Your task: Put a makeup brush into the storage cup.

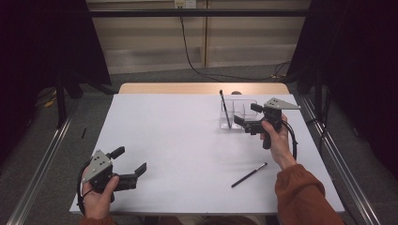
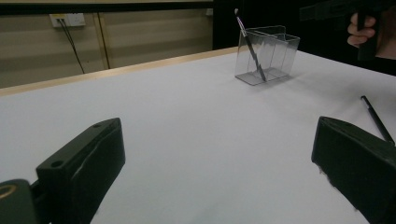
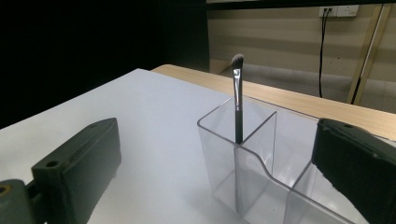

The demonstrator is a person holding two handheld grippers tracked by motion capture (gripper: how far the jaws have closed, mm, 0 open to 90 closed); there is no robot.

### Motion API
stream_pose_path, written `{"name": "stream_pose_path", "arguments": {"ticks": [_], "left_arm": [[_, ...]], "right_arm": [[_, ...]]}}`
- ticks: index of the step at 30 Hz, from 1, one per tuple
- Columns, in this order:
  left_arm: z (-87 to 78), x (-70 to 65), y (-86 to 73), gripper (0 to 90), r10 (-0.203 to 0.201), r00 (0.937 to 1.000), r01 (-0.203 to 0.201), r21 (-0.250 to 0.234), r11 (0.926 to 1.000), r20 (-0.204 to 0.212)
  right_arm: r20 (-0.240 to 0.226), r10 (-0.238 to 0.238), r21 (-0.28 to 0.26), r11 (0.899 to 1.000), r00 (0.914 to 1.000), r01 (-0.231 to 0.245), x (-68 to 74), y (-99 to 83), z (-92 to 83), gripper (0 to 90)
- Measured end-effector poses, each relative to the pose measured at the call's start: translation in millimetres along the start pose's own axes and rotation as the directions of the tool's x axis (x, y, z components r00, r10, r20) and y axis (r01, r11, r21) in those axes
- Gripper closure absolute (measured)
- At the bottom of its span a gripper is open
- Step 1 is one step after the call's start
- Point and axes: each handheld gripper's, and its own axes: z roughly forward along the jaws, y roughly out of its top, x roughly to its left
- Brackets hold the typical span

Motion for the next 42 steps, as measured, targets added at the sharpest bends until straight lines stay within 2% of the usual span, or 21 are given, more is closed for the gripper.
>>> {"name": "stream_pose_path", "arguments": {"ticks": [5,9,16,22,25,27,33,42], "left_arm": [[-1.1,0.1,0.1,2.7,0.003,1.0000,-0.003,-0.002,1.0000,-0.005],[-1.4,0.3,-0.3,2.8,-0.002,1.0000,0.002,-0.002,1.0000,-0.006],[-1.9,1.6,-1.0,2.8,-0.009,0.9999,0.009,0.002,1.0000,-0.010],[-2.3,1.1,-0.7,2.7,0.001,0.9999,-0.001,-0.006,1.0000,-0.014],[-2.6,0.7,-1.0,2.7,0.005,0.9998,-0.005,-0.003,1.0000,-0.018],[-3.0,1.0,-1.1,2.7,0.001,0.9999,-0.001,-0.005,1.0000,-0.015],[-4.6,0.4,-1.6,2.7,0.017,0.9996,-0.017,0.000,0.9999,-0.024],[-8.4,-9.1,0.5,2.7,0.034,0.9993,-0.034,-0.004,0.9994,-0.013]], "right_arm": [[-0.005,0.006,-0.002,1.000,1.0000,-0.006,1.8,-0.9,-11.4,0.6],[-0.010,-0.011,-0.003,1.000,0.9999,0.011,4.4,-1.5,-20.6,0.6],[-0.020,0.020,-0.008,1.000,0.9996,-0.020,9.8,-6.2,-36.4,0.0],[-0.017,0.003,-0.017,1.000,0.9999,-0.003,16.9,-9.6,-48.5,0.2],[-0.010,0.009,-0.007,1.000,0.9999,-0.009,18.7,-12.8,-54.7,0.3],[0.003,-0.002,-0.011,1.000,1.0000,0.002,19.5,-14.7,-60.1,0.5],[0.018,0.005,-0.019,1.000,0.9998,-0.005,18.7,-20.5,-72.9,0.7],[0.039,0.007,-0.015,1.000,0.9992,-0.007,26.2,-32.9,-89.1,0.9]]}}
